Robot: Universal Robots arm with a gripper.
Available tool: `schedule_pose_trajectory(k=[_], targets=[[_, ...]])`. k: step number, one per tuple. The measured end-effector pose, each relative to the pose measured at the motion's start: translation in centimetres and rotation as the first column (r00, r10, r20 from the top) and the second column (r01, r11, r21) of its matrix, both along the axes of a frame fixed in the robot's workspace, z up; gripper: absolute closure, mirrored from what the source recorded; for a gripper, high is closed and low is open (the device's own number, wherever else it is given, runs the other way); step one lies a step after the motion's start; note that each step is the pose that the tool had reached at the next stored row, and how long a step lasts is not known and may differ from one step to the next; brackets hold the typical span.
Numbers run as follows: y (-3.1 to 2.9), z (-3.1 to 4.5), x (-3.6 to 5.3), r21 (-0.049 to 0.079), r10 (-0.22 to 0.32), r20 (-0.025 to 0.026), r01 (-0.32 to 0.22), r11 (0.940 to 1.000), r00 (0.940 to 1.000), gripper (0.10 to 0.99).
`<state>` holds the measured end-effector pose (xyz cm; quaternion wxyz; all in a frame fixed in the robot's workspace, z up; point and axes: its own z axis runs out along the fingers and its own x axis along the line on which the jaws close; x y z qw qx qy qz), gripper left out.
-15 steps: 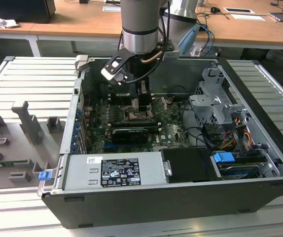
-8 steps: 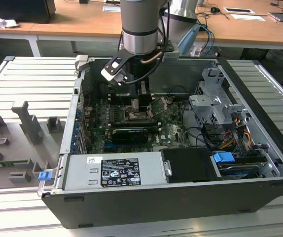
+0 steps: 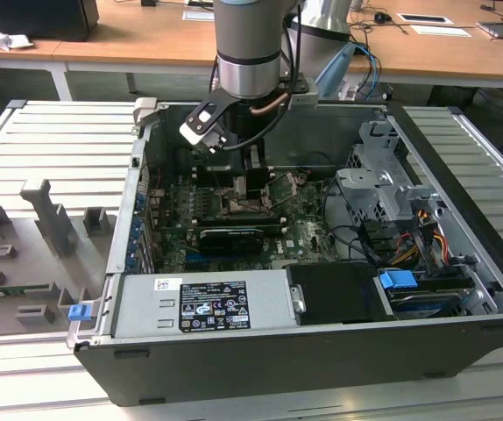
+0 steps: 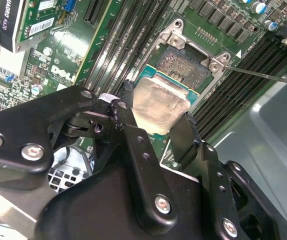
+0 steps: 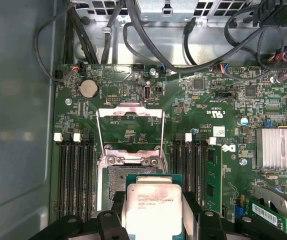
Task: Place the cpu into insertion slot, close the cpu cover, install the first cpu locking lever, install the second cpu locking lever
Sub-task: 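Place the cpu into insertion slot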
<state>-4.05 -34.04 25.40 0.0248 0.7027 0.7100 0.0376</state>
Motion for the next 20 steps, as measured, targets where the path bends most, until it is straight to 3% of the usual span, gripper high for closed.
schedule_pose_trajectory(k=[20], targets=[[0.63, -0.65, 0.00, 0.000, 0.000, -0.0001, 0.000, 1.0000, 1.0000, 0.557]])
